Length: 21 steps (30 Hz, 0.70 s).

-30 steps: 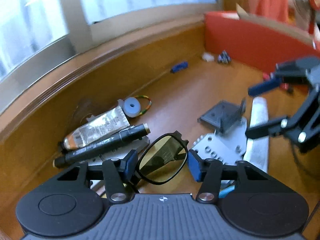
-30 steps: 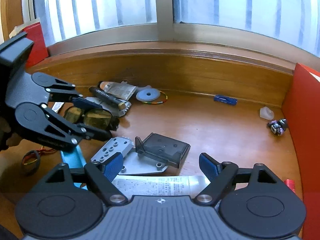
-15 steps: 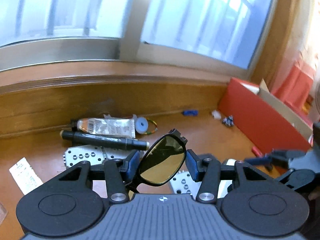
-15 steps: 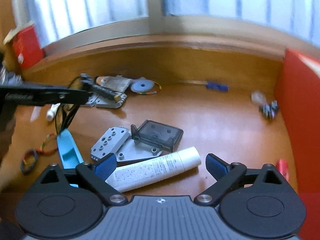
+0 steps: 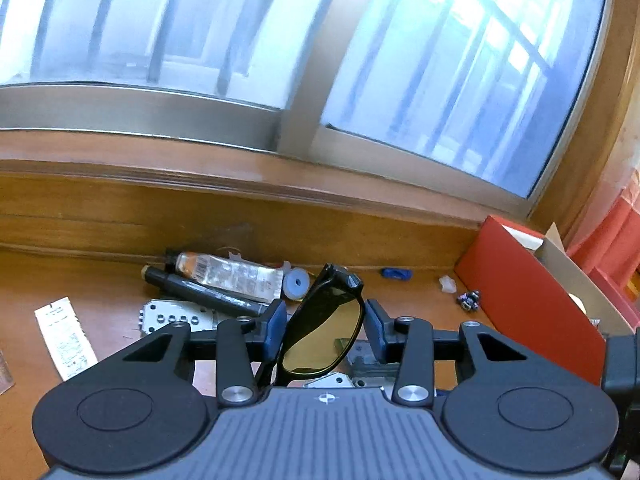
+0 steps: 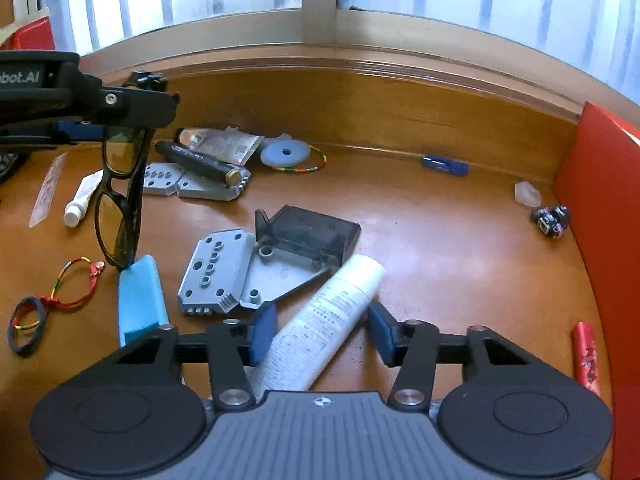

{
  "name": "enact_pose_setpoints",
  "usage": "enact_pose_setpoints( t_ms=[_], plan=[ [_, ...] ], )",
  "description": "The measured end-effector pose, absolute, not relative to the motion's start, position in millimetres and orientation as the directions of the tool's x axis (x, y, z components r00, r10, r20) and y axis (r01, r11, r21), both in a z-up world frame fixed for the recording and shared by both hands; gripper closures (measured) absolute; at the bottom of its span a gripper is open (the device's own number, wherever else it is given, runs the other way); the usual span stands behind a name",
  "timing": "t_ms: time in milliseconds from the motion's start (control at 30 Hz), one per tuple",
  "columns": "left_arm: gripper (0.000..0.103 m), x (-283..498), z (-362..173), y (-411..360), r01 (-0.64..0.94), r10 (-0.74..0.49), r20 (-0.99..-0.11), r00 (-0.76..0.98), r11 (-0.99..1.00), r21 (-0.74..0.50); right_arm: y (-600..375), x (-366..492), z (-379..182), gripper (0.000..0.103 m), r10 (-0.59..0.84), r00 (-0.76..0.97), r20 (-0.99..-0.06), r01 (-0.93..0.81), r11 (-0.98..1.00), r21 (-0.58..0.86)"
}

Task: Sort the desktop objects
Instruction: 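Grasp the black sunglasses with the left tool while the right tool grasps the white spray can, then lift the sunglasses and spray can and carry them to the cardboard box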

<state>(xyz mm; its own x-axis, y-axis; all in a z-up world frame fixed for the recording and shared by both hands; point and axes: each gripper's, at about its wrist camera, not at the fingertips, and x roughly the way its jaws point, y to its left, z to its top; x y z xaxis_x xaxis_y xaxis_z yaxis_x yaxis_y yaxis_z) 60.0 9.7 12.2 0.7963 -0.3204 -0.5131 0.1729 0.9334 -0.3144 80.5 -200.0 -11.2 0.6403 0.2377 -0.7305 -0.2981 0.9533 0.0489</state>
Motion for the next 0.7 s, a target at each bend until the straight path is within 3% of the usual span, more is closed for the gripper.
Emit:
enact_pose_setpoints(
  t_ms=[100,700],
  plan=[
    [0.063,54.1,19.0,11.0,0.165,-0.307,-0.506,0.806,0.937,-0.307,-205.1,80.2,-9.2,0.072,0.256,0.643,-0.721,-0.279,0.956,0.09],
    [0.067,45.5,41.6,-3.5,0.167,-0.282,-0.488,0.826,0.949,-0.266,-247.7,55.8,41.2,0.073,0.361,0.756,-0.546,-0.253,0.931,0.264]
  ],
)
